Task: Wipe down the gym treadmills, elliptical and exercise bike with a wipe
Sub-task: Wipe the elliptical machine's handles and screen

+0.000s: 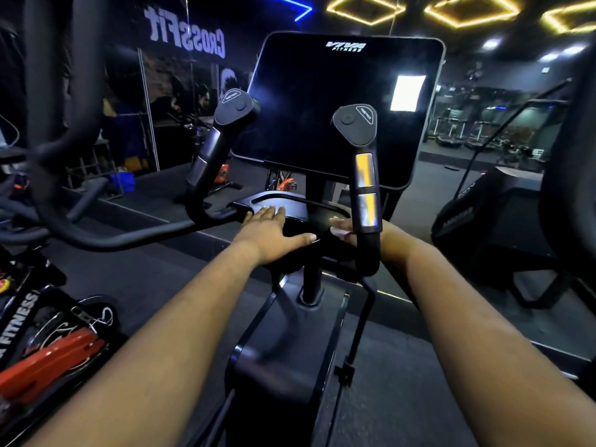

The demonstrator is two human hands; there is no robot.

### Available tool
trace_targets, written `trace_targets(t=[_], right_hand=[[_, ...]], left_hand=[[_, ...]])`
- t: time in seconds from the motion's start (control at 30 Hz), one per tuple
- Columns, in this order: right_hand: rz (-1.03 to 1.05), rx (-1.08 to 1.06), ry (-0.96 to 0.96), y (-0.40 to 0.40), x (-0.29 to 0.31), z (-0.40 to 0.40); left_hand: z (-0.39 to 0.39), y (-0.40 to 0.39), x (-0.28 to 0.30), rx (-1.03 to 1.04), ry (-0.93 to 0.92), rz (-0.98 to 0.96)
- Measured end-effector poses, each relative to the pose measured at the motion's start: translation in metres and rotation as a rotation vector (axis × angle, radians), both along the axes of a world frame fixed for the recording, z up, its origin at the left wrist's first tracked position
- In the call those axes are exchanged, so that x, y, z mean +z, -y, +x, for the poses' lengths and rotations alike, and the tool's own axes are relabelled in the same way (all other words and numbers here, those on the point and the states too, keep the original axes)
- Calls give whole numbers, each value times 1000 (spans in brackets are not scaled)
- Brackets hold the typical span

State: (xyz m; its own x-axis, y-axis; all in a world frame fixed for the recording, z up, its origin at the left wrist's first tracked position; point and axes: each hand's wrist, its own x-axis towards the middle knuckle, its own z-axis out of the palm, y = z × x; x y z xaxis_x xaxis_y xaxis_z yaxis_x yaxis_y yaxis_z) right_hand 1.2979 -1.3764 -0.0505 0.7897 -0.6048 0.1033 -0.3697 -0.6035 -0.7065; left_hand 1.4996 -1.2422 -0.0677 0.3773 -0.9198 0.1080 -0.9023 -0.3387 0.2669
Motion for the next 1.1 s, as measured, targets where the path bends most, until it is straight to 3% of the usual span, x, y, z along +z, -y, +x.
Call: trace_targets(t=[0.17, 0.23, 0.47, 0.7, 0.83, 1.1], right_hand=[[-90, 115, -44, -1, -5, 5], [-56, -8, 126, -1, -10, -4], [-233, -469, 600, -43, -32, -42], [-14, -714, 859, -99, -63, -72], [182, -630, 854, -139, -79, -70], [584, -324, 667, -209, -94, -69]], left_hand=[[3, -3, -8, -19, 21, -77], [2, -5, -9, -16, 22, -88], [-17, -19, -19, 22, 20, -240], [-59, -61, -60, -79, -31, -430], [-93, -85, -76, -89, -216, -516], [-145, -150, -87, -150, -617, -430]])
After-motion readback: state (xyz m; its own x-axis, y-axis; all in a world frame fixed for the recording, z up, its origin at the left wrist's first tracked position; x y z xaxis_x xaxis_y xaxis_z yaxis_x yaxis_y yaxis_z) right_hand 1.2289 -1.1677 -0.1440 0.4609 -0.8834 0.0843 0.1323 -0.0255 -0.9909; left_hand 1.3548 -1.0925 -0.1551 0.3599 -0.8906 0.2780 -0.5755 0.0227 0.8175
